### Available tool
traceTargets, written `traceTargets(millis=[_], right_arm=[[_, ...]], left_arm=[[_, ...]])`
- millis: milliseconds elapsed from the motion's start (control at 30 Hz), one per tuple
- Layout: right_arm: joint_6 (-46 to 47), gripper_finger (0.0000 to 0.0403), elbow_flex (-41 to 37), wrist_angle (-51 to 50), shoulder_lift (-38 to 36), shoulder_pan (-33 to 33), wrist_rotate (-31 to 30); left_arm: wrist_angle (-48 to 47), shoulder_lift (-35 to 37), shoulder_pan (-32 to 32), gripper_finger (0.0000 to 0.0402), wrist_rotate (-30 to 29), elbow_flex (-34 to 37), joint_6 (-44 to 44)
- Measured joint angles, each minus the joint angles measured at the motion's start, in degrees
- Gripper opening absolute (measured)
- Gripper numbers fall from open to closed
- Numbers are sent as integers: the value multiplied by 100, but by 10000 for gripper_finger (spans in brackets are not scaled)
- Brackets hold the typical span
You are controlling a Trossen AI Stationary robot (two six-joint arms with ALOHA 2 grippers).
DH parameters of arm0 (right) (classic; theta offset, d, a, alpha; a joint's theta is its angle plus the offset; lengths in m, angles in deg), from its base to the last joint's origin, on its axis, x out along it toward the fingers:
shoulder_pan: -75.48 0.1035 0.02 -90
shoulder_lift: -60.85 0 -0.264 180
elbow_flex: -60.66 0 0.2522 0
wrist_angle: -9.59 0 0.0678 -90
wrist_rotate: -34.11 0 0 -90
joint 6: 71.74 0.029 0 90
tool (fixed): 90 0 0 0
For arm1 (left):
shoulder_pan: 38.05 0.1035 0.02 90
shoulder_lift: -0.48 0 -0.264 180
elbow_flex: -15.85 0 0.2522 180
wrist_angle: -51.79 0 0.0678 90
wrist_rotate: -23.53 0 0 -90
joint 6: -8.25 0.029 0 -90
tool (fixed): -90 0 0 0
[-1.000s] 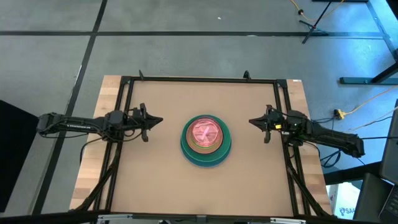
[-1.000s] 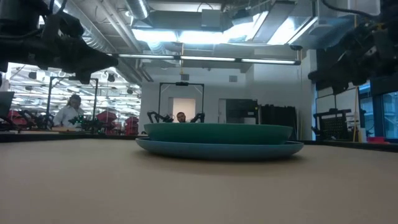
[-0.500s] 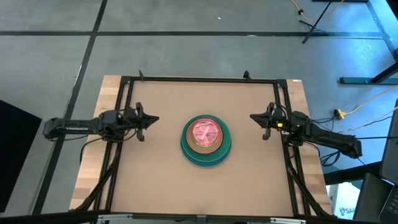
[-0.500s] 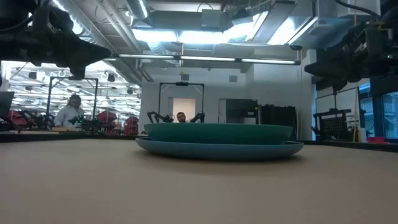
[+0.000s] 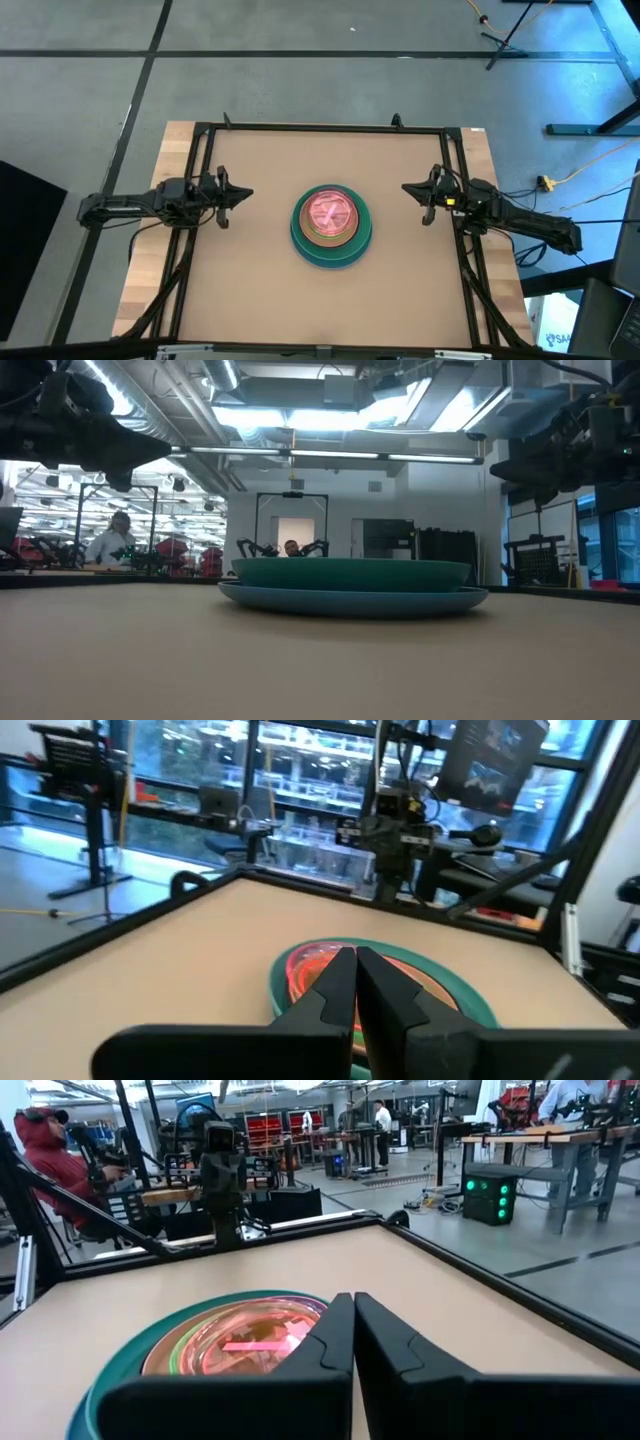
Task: Stack plastic plates
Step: Return to Home Position
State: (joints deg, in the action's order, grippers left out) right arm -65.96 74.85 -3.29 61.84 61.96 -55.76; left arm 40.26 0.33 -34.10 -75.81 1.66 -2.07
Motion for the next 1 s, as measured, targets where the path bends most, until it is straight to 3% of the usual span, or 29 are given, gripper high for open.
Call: traceTargets(millis=[1000], right_arm=[[9, 3, 0, -9, -5, 0, 3]], left_arm=[[-12, 0, 0, 6, 45, 0, -65]])
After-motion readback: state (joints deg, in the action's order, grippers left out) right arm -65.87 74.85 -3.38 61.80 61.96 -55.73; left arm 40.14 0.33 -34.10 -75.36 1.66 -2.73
